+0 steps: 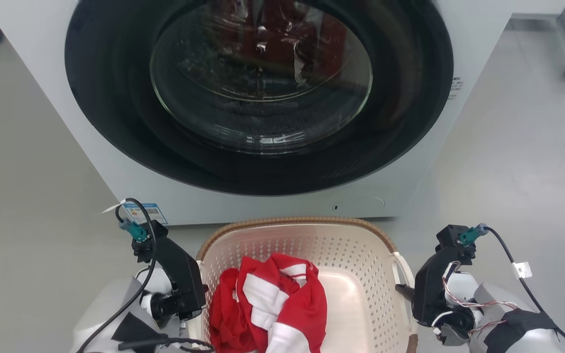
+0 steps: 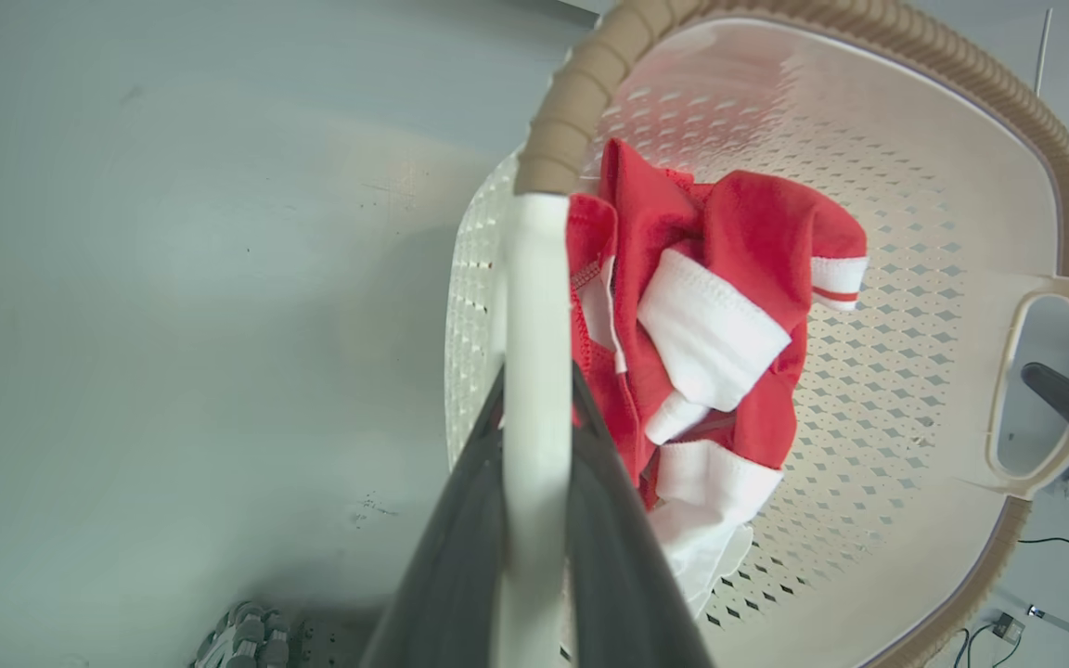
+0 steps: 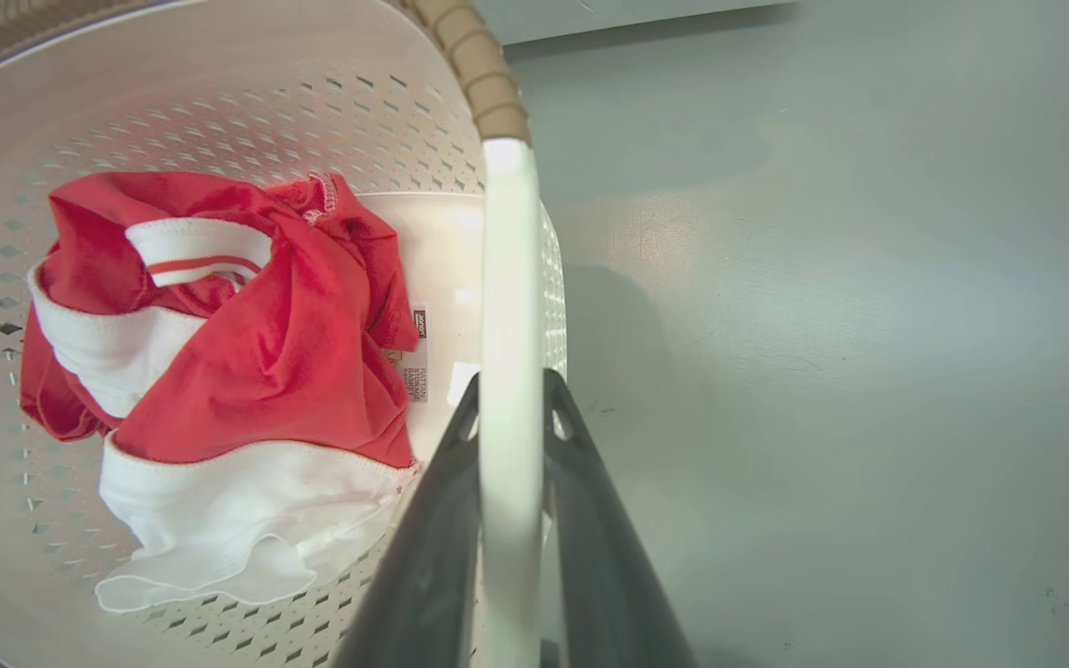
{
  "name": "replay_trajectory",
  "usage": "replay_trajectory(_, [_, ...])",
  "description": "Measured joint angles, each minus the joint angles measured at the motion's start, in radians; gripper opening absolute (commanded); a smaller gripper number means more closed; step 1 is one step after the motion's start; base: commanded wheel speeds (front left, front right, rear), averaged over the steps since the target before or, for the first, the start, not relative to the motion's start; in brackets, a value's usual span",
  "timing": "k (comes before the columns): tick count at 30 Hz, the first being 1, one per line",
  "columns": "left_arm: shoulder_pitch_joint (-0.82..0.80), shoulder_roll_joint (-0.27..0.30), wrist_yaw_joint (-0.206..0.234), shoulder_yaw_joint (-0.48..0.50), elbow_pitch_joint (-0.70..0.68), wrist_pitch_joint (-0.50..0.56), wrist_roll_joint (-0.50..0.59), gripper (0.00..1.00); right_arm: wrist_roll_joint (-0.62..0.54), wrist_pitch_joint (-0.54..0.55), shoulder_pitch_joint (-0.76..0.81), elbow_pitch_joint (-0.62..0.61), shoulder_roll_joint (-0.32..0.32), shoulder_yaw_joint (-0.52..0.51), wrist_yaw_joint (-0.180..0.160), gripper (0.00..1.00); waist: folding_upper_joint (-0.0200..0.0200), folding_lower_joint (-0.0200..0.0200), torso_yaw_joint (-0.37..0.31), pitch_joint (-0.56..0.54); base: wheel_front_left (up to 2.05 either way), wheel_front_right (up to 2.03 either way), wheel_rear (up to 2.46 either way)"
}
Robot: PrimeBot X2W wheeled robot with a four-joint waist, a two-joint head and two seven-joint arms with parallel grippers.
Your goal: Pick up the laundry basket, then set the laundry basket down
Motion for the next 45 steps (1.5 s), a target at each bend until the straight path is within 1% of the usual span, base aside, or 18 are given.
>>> replay_trajectory(16, [0.063,0.008,0.000,-0.006,0.009,0.049,-0.034,0.00,0.074,0.081,0.041,0.008,0.000,0.027,0.000,0.00,0.0000,0.0000,-0.006,-0.116,0.00,0.00,0.00])
replay_trajectory(29, [0.081,0.014,0.000,-0.011,0.009,0.065,-0.044,0.00,0.107,0.106,0.044,0.006,-0.002,0.043,0.000,0.00,0.0000,0.0002,-0.008,-0.134,0.00,0.00,0.00])
replay_trajectory(45, [0.085,0.017,0.000,-0.022,0.002,0.074,-0.053,0.00,0.142,0.108,0.047,0.004,-0.006,0.059,0.000,0.00,0.0002,0.0002,-0.011,-0.136,0.00,0.00,0.00])
